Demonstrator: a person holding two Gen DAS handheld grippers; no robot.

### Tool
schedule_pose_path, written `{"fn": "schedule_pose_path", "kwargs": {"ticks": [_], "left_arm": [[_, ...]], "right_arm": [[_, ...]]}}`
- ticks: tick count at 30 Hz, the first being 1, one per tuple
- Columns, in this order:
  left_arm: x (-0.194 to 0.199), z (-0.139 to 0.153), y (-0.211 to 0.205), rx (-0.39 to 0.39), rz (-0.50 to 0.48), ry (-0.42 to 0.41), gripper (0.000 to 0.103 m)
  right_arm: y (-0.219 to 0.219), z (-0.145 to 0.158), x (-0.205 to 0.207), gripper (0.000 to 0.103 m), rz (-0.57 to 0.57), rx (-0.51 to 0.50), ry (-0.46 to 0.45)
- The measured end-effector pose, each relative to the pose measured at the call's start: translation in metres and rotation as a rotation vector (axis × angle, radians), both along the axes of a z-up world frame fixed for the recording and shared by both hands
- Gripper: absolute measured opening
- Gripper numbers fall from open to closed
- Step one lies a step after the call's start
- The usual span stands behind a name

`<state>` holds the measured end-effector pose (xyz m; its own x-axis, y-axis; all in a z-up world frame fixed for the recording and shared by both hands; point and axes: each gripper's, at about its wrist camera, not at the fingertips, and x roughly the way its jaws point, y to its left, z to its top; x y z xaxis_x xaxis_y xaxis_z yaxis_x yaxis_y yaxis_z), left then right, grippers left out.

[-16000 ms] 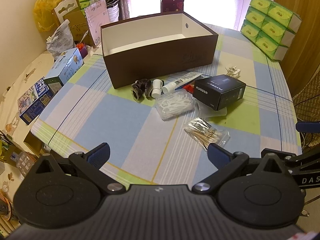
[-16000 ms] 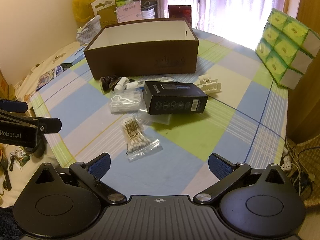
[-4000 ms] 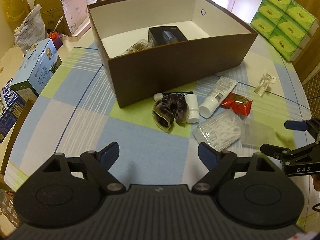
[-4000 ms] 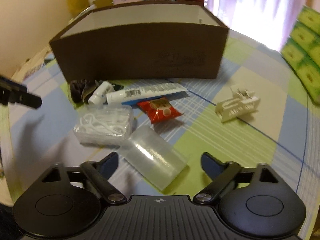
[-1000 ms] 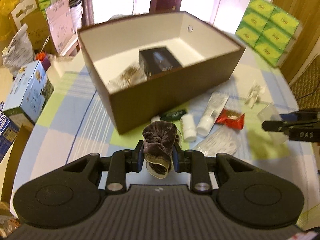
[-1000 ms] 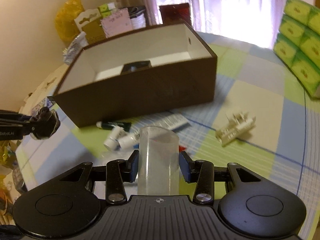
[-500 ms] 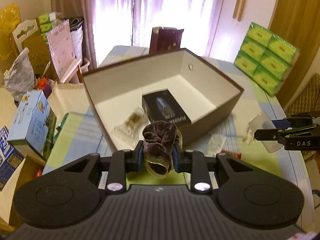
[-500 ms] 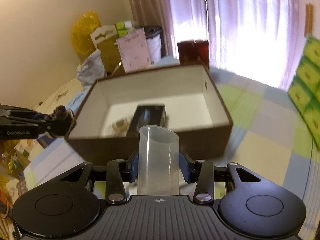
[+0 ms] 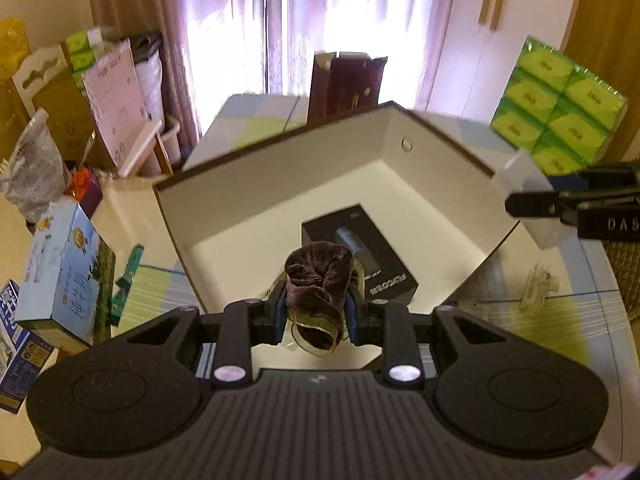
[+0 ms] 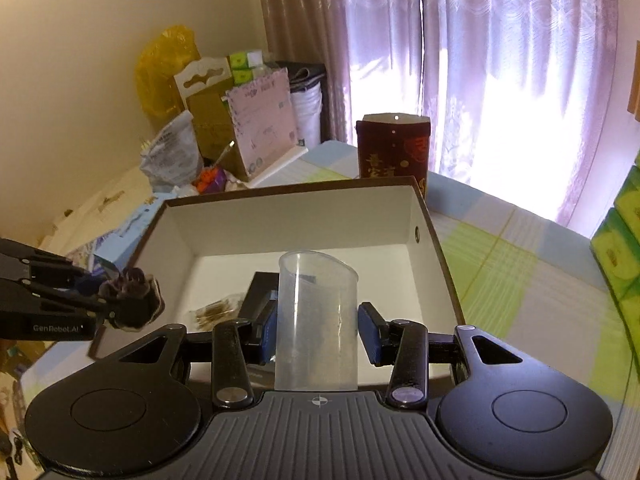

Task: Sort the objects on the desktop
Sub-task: 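Carry the cup and scrunchie over the cardboard box with both tools, then open the left tool to drop the scrunchie while the right tool releases the cup in the box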

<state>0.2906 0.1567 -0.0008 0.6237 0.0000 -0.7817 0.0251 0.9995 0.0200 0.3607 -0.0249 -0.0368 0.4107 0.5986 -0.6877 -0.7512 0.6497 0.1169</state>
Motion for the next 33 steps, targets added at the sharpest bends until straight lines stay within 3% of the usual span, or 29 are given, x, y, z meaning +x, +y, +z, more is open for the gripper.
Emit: {"fn": "schedule_pose_path", "kwargs": {"ticks": [13,20,25,29,33], "left_arm": [[0.042,-0.048,0.008,-0.035,0.05,0.183,0.024],[0.057,-0.07,0.003,-0.02,0.047,0.25,0.03],[0.061,-0.074,0.0,-0.007,0.037,0.258,0.041],[0.065,-0.072,-0.002,0.002,0.025,0.251,0.055],[0.068,-0.07,-0.003,0.024,0.028,0.239,0.058]], "right_arm": [[0.022,-0.035,0.039,0.04,0.002,-0.101,0.058],[0.029,-0.053,0.051,0.04,0.01,-0.147,0.075],[0.032,-0.062,0.057,0.04,0.015,-0.178,0.076],[0.033,-0.07,0.061,0.04,0.02,-0.203,0.081],[0.034,-0.077,0.063,0.04,0.029,-0.233,0.078]]}}
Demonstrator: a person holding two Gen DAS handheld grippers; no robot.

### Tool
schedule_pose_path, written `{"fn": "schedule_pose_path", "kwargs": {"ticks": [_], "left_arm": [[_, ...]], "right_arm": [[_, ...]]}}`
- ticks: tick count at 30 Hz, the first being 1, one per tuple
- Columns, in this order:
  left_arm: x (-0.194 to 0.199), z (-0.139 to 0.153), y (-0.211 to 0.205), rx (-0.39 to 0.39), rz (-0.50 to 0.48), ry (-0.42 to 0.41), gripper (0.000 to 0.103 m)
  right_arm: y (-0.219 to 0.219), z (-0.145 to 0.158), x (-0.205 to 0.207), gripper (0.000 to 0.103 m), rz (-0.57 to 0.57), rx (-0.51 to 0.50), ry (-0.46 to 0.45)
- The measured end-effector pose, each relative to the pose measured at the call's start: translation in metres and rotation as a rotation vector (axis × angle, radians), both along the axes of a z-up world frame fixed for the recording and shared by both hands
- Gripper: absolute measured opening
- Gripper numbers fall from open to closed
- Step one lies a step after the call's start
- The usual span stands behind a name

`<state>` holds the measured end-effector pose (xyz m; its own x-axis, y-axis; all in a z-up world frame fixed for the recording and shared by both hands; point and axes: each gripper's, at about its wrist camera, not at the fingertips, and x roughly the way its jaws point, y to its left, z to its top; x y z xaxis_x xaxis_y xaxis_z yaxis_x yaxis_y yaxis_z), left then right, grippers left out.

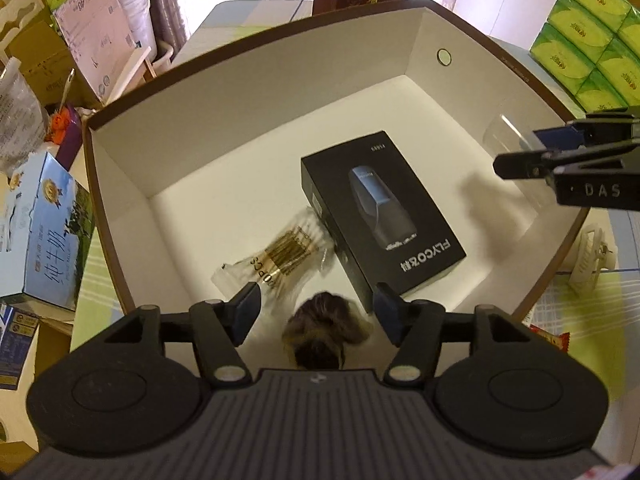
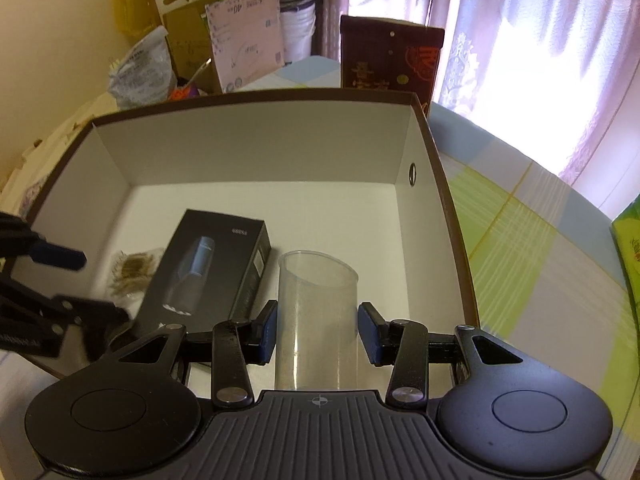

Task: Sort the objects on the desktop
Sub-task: 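Open the left tool to drop the scrunchie while the right tool releases the cup in the box, then withdraw both open tools up and away from the cardboard box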

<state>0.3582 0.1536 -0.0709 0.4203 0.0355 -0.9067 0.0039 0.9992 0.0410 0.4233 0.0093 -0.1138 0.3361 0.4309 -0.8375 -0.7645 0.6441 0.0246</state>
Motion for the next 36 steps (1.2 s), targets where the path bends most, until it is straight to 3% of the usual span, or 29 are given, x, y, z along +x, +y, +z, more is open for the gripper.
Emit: {"fn": "schedule_pose_path", "kwargs": {"ticks": [13,23,29,36], "left_arm": [[0.008,-0.005,0.003,0.001,0.016,0.009,0.058],[0.009,-0.004,-0.001,0.006,0.012,-0.002,0.069],[0.007,-0.001,-0.002,0.002,0.022,-0.007,0.075],[0.0,0.012,-0.009,0.014,0.033,-0.035,0.087]], "right_arm": [[0.008,-0.016,0.004,0.04,0.035,-0.066,-0.004],[0.009,-0.011,-0.008,0.085,0.089,-0.044,-0.028],[-0.001,0.002,-0.012,0.097,0.065,-0.002,-0.005],[-0.01,0.02,-0.026,0.101,0.044,0.012,-0.089]]}}
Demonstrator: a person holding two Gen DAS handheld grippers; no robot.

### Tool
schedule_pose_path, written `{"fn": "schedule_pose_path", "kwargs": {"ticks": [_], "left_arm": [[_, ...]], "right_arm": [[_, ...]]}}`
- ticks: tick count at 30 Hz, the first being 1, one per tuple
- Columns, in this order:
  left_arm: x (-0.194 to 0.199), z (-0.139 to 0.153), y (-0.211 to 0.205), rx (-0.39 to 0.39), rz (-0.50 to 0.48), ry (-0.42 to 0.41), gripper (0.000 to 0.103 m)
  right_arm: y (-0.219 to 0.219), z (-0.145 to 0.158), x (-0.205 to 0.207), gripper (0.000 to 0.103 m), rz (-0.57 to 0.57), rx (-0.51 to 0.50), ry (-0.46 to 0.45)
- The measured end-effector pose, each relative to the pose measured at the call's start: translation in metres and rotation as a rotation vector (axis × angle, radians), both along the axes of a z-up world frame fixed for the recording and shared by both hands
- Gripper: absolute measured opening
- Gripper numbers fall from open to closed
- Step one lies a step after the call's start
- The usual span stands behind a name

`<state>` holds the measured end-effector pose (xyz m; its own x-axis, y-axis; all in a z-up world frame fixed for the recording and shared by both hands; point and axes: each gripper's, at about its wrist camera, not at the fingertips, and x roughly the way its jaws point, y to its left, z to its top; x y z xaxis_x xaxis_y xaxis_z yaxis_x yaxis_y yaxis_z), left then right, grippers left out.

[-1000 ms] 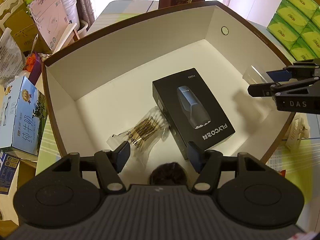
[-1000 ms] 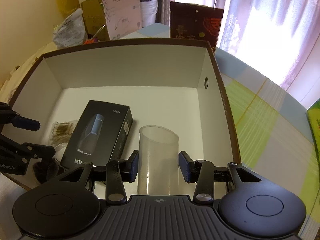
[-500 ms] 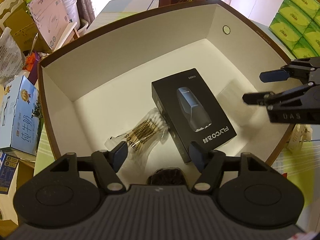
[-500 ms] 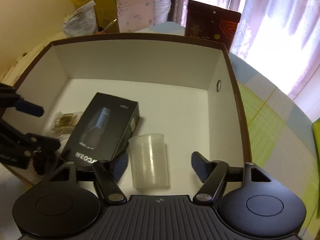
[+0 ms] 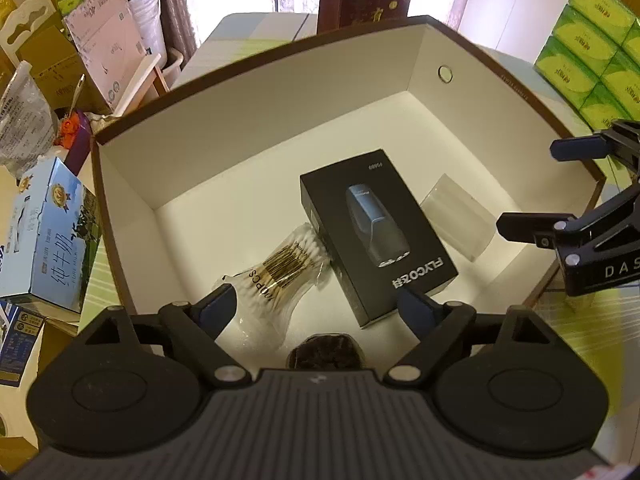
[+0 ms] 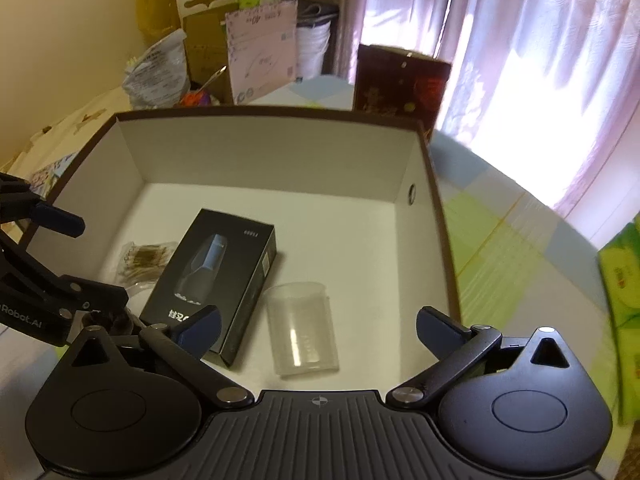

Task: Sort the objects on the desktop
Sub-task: 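Withdraw both open tools up and away from the cardboard box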

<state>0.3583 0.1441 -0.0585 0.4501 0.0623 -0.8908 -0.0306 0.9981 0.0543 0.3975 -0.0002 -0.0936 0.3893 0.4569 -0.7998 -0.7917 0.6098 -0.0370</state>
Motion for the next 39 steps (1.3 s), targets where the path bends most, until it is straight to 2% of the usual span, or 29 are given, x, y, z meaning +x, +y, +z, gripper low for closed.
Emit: {"fn": "schedule_pose_path", "kwargs": {"ticks": [10,18,27,39], "left_arm": [[-0.02,0.027,-0.012,0.035,0.023,-0.068,0.088],[-0.047,0.053,-0.022,0.041,0.043,-0.13,0.088],[-0.086,0.077,-0.04,0.056,0.074,-0.19,0.088],[-0.142,0.098,-0.065,0.064,0.134,-0.256,0.089]], "right_arm": [[-0.015,0.021,-0.023,0.101,-0.049,0.04,-0.065],[-0.033,0.045,-0.046,0.101,-0.074,0.128,-0.049],[-0.061,0.069,-0.079,0.101,-0.087,0.202,-0.073],[-0.096,0.081,-0.124,0.101,-0.039,0.229,-0.08]]}}
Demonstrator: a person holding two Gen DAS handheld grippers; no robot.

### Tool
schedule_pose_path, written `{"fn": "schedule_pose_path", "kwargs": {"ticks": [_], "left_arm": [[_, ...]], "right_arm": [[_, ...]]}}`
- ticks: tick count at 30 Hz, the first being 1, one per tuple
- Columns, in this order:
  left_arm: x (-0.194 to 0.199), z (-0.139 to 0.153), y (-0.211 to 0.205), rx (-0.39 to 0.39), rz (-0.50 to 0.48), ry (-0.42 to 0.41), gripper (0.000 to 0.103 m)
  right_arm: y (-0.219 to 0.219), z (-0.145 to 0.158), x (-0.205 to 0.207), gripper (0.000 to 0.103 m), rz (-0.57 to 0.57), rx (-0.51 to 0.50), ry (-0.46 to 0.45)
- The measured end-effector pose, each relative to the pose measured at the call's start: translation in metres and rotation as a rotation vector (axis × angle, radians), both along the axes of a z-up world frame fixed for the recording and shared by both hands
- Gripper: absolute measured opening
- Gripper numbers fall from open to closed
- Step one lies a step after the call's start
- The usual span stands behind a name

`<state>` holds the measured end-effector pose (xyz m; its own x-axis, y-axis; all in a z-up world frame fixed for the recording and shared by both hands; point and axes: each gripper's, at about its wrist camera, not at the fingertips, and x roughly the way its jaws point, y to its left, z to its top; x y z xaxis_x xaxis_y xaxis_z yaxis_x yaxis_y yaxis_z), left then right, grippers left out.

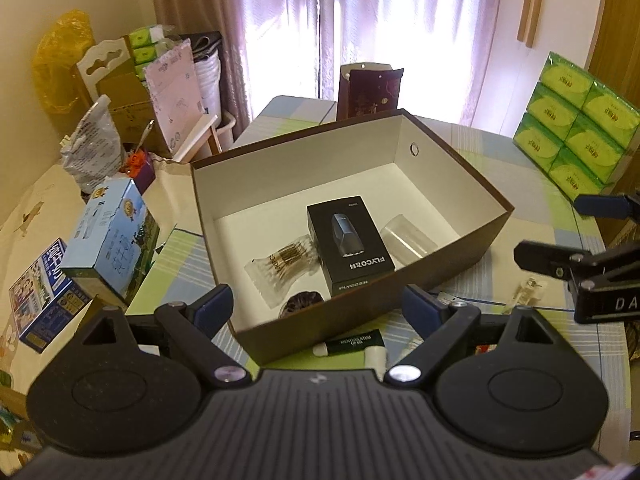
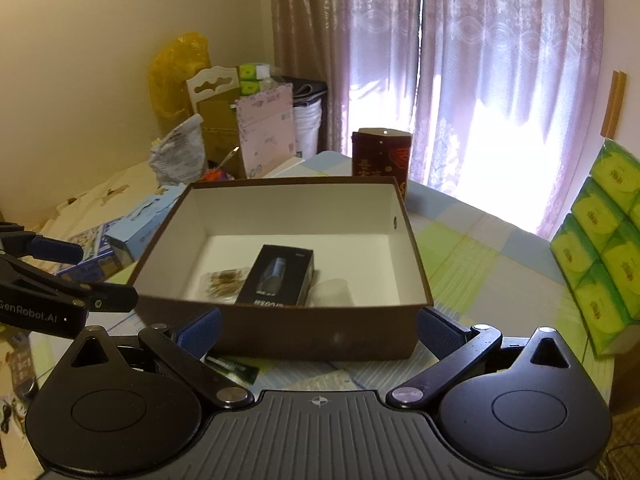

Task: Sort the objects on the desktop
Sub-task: 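Withdraw both open tools up and away from the cardboard box, then lower both tools toward the items lying beside the box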

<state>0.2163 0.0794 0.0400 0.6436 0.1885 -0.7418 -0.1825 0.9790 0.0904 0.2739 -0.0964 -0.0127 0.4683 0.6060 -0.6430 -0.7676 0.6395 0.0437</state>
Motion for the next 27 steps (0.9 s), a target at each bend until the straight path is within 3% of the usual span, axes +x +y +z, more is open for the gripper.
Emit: {"fn": "schedule_pose_path", "kwargs": {"ticks": [19,27], "left_arm": [[-0.084,0.01,-0.046,-0.006,0.072,-0.052,0.09],[-0.113,-0.003,-0.063,-0.026,0.068,-0.033,0.091]], "right_arm": [[-0.062,0.0,-0.061,0.101,0.029,0.046,0.03],[-0.086,-0.016,-0.083,0.101,0.011,0.017,0.039]]}}
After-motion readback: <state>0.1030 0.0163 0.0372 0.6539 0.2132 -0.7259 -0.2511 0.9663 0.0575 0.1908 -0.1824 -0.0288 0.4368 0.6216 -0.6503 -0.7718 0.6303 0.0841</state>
